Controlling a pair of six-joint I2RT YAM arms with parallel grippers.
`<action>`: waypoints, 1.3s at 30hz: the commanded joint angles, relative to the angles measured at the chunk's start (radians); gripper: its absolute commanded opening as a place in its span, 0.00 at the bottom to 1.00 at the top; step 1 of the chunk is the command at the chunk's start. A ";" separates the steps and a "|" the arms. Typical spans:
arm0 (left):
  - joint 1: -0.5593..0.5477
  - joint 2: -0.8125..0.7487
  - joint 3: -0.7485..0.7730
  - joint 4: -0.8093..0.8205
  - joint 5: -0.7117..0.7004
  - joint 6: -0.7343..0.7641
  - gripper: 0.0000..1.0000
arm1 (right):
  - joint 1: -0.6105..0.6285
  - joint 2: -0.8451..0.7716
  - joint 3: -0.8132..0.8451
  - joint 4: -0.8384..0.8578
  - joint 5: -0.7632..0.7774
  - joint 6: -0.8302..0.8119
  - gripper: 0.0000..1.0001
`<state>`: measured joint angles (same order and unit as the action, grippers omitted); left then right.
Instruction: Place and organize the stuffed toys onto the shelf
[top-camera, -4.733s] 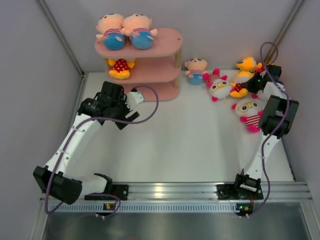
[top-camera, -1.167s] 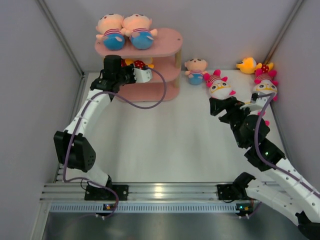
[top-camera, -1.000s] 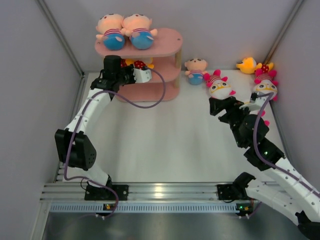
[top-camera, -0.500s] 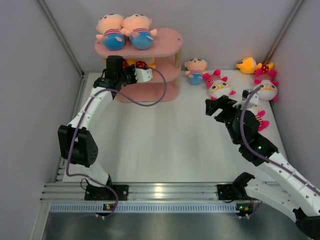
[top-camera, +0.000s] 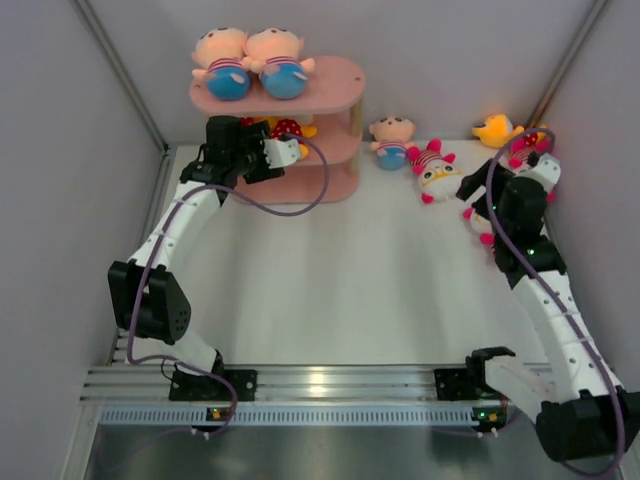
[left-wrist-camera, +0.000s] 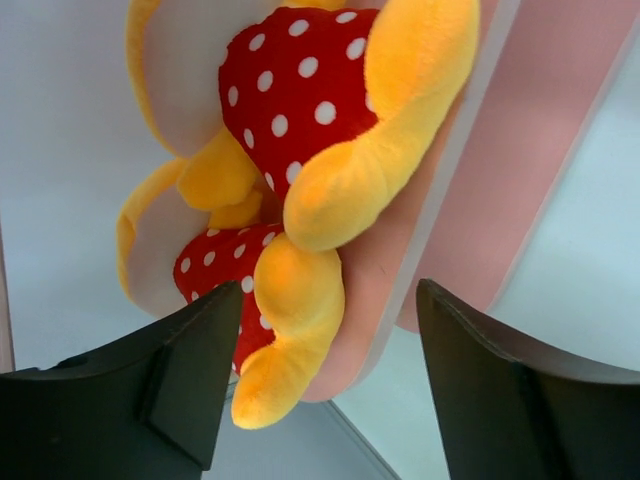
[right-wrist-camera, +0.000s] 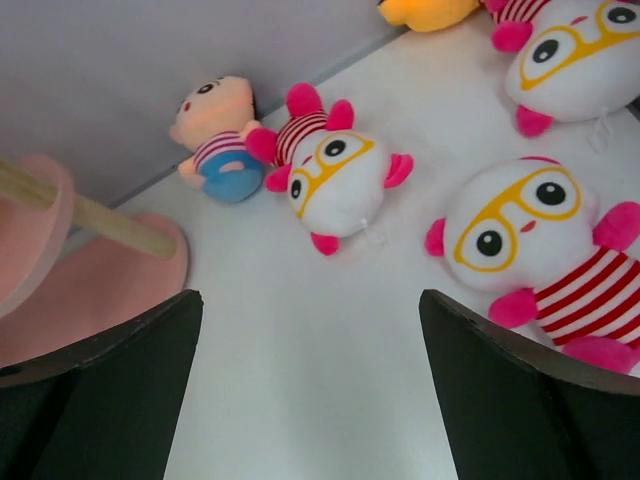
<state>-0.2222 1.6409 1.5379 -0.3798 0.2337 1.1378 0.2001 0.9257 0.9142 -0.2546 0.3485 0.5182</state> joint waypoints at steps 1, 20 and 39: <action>0.006 -0.088 -0.045 0.033 0.006 0.008 0.80 | -0.241 0.123 0.128 0.073 -0.259 -0.024 0.91; -0.022 -0.329 -0.137 -0.145 -0.057 -0.345 0.98 | -0.515 1.521 1.396 0.049 -0.482 0.301 0.79; -0.023 -0.214 -0.061 -0.148 -0.137 -0.349 0.98 | -0.426 1.875 1.585 0.310 -0.206 0.669 0.09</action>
<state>-0.2424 1.4261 1.4235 -0.5461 0.1120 0.7910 -0.2340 2.7869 2.4832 -0.0280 0.1226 1.1427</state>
